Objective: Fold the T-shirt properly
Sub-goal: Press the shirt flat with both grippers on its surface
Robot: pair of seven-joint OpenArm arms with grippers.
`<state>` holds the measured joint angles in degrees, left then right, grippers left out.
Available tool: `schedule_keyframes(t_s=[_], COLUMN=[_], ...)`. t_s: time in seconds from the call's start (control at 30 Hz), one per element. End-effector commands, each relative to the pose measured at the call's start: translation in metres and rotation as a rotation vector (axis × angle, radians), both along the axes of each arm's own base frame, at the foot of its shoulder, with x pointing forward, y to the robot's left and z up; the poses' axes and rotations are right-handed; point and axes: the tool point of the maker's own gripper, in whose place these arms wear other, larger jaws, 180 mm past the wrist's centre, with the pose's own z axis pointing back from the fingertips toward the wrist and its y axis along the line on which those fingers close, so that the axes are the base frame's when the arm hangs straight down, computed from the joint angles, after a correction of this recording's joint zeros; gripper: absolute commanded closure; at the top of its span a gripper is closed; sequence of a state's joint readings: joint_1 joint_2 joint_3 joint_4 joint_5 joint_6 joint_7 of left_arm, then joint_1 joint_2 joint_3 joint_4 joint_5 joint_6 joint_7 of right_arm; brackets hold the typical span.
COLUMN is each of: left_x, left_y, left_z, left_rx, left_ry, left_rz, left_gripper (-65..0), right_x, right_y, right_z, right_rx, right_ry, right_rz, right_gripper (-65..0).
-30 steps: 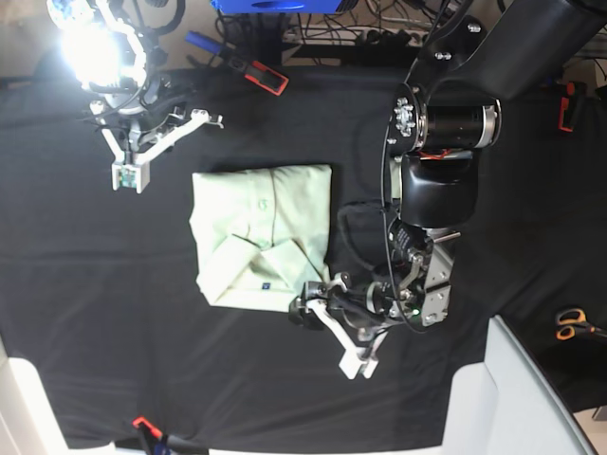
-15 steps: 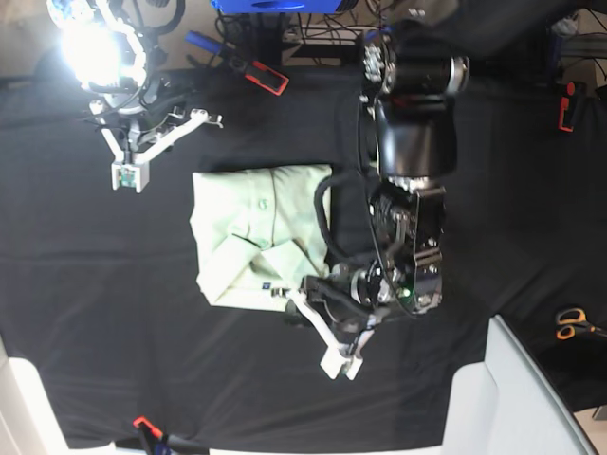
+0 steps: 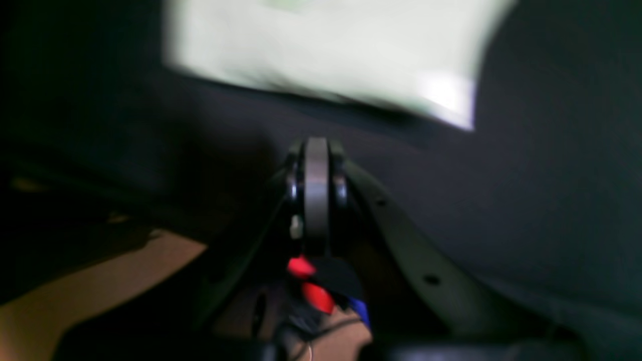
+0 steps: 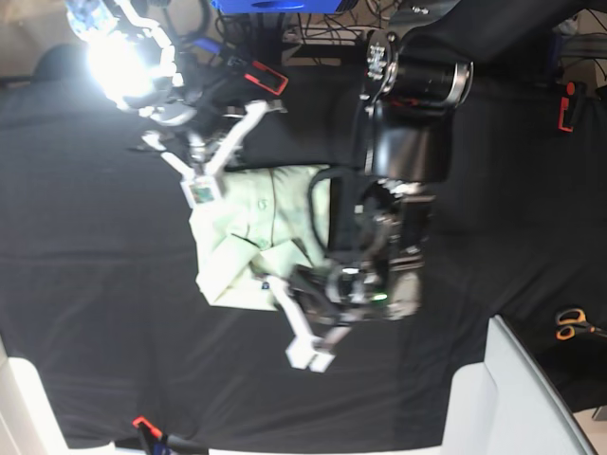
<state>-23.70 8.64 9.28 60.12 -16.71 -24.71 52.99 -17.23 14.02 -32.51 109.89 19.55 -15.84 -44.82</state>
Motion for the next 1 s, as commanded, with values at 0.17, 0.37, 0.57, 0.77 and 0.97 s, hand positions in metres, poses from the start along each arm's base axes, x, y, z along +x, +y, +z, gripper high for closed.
schedule_keyframes(t_s=[0.17,0.37,0.57,0.77,0.97], left_x=[0.012,0.01,0.014,0.014,0.013], left_y=[-0.013,-0.015,-0.016,-0.015,-0.016], left_z=[-0.01,-0.024,-0.021,-0.021,-0.022], left_rx=[-0.065,-0.084,-0.088,-0.086,-0.084], left_ry=[-0.017,0.004,-0.001,-0.003,0.0], left_rz=[0.02,0.038,0.04,0.039,0.037], left_gripper=[0.0,0.0,0.0,0.0,0.0], right_x=[0.029,0.061,0.09,0.087,0.078], right_y=[0.014,0.01,-0.013,-0.043,-0.045], right_z=[0.024,0.026,0.004,-0.037,-0.05], right_rx=[0.045,0.017,0.112,0.101,0.1], right_ry=[-0.094,-0.141,-0.101,-0.02,-0.022], right_rz=[0.005,0.006,-0.04,-0.082,-0.093], right_gripper=[-0.1,-0.1,-0.1,-0.1,-0.1])
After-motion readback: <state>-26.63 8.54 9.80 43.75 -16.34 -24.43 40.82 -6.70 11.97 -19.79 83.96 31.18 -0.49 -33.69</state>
